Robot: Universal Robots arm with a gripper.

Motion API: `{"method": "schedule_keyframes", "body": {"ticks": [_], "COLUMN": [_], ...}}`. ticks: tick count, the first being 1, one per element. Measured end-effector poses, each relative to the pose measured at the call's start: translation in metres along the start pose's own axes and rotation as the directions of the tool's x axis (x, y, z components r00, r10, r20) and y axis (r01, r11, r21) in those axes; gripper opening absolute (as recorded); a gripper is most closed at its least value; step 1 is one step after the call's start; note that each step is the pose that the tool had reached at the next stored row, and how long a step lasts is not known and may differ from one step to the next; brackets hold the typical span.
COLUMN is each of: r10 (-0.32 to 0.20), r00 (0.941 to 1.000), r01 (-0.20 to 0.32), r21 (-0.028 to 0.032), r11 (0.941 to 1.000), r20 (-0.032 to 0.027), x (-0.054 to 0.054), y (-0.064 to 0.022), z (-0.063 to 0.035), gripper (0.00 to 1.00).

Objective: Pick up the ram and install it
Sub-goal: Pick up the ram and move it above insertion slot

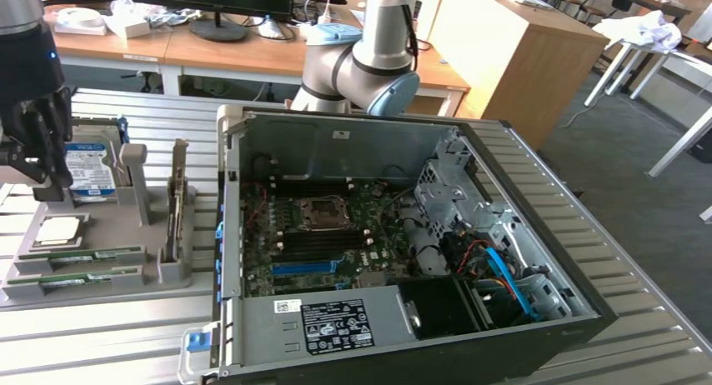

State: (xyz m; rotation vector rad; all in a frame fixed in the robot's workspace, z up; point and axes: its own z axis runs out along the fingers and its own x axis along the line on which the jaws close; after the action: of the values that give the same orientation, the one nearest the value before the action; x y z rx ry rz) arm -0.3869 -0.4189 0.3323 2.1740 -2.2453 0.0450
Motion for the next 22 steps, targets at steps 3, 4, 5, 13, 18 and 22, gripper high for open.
{"method": "schedule_keyframes", "body": {"ticks": [3, 4, 5, 13, 18, 22], "r10": [0.0, 0.0, 0.0, 0.0, 0.0, 0.0], "r00": [1.0, 1.0, 1.0, 1.0, 1.0, 1.0], "r01": [0.0, 0.0, 0.0, 0.0, 0.0, 0.0], "r21": [0.0, 0.0, 0.0001, 0.0, 0.0, 0.0], "r11": [1.0, 1.0, 1.0, 1.0, 1.0, 1.0], "r20": [0.0, 0.0, 0.0, 0.0, 0.0, 0.0], "x": [0.0, 0.0, 0.0, 0.0, 0.0, -0.001], "y": [0.0, 0.0, 0.0, 0.0001, 0.0002, 0.0002], "z": [0.0021, 0.0029, 0.0038, 0.0119, 0.0159, 0.0189], "gripper": [0.3, 0.3, 0.3, 0.3, 0.3, 0.3]}}
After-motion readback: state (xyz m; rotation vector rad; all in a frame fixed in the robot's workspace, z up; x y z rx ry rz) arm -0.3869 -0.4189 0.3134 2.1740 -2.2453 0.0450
